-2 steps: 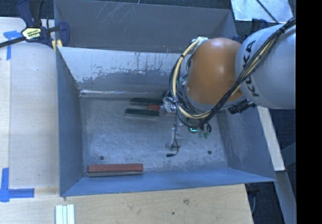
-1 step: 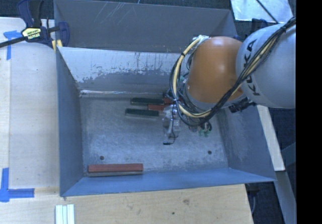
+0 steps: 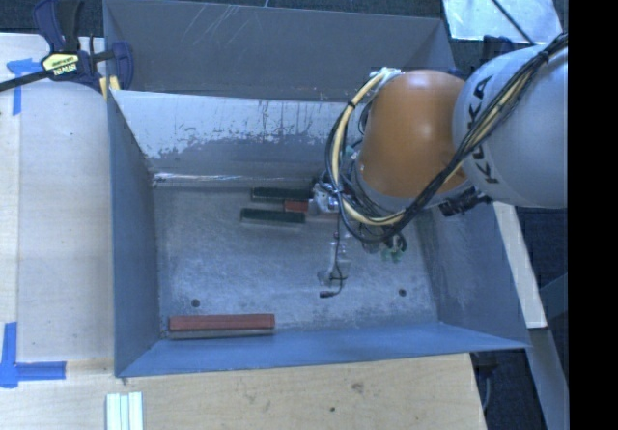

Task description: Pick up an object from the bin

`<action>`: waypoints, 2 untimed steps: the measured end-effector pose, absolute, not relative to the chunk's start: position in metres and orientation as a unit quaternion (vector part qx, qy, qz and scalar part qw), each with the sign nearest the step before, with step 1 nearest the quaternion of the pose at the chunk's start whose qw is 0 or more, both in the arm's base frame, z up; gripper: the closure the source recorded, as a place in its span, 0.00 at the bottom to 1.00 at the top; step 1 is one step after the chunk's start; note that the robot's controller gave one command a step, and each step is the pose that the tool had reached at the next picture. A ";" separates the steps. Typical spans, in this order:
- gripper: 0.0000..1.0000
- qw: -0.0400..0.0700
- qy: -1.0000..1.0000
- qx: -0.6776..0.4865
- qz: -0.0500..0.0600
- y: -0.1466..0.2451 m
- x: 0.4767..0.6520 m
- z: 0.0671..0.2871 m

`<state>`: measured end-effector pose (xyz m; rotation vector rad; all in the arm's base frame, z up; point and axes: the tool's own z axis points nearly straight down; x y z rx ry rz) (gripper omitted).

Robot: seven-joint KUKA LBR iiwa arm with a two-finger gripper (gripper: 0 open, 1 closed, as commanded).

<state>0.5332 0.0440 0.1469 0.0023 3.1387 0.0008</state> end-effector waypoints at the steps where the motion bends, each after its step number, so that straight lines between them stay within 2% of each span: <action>1: 0.00 0.003 1.000 0.025 0.001 0.037 0.555 0.131; 2: 0.00 0.003 0.998 0.062 0.000 0.025 0.585 0.105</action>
Offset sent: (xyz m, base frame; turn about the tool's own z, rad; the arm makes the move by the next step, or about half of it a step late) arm 0.0511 -0.0199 -0.0438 0.1261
